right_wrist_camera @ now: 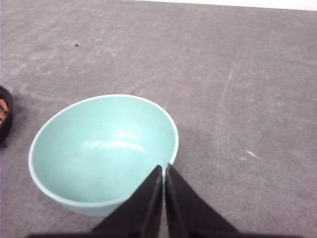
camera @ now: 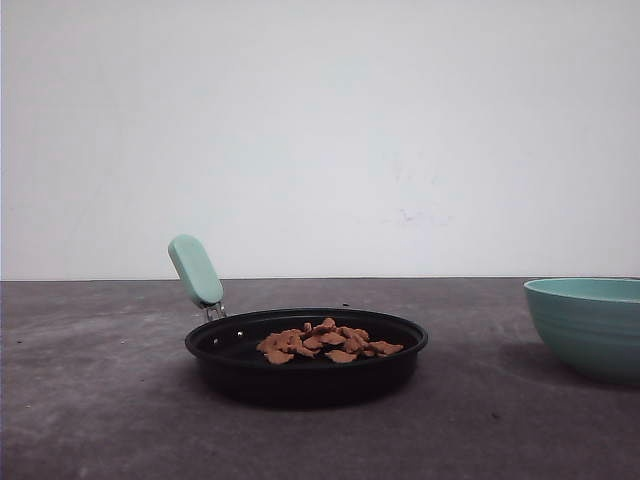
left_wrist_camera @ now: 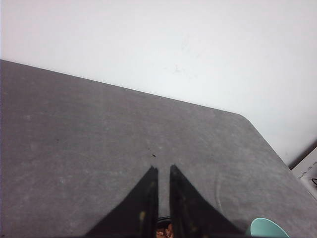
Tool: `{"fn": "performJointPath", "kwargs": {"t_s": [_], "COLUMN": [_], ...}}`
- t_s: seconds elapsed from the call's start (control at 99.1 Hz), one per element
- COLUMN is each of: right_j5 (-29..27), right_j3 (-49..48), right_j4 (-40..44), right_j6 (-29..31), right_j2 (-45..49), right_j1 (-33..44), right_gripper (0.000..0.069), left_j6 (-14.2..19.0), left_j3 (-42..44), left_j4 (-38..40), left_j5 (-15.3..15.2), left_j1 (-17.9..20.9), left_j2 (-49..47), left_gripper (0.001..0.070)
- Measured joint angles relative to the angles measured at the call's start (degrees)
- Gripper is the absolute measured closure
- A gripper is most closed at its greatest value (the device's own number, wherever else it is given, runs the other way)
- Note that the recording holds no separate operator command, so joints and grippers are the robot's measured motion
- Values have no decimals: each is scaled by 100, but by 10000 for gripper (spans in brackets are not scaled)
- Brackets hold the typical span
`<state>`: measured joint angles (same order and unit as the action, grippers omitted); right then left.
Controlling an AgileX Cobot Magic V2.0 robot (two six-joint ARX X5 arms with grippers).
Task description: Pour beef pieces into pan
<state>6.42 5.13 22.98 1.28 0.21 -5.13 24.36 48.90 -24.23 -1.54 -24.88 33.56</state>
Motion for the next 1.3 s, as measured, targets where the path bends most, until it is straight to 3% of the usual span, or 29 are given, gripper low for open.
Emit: {"fn": "performJointPath", "kwargs": {"t_s": [0.262,0.434,0.565,0.676,0.938,1.301], "right_j5": [0,0,0,0,0,0], "right_j3": [0,0,0,0,0,-2], "right_j4": [-2,-2,-4,-4,-7,-9], "right_j6": [0,-2,-2,-2,-2,-2], "right_j2": [0,0,0,0,0,2], "right_j1": [0,0,0,0,0,-2], "right_gripper": [684,684,684,684,684,684], "left_j6": [-321,-1191,-1945,-2295,-2483,-2481], "left_j3": [0,-341,-1362,-2245,-3515,-4266], "left_j4": [-424,-938,-669,-415,-37,-120], "left_j5": [-15,-20,-24,-31,-28,31], "left_j1": [136,761,1530,2004,2376,2468], "left_j2": [-190,-686,-1189,-1725,-3322,-3329], "left_gripper": [695,695,695,695,695,695]}}
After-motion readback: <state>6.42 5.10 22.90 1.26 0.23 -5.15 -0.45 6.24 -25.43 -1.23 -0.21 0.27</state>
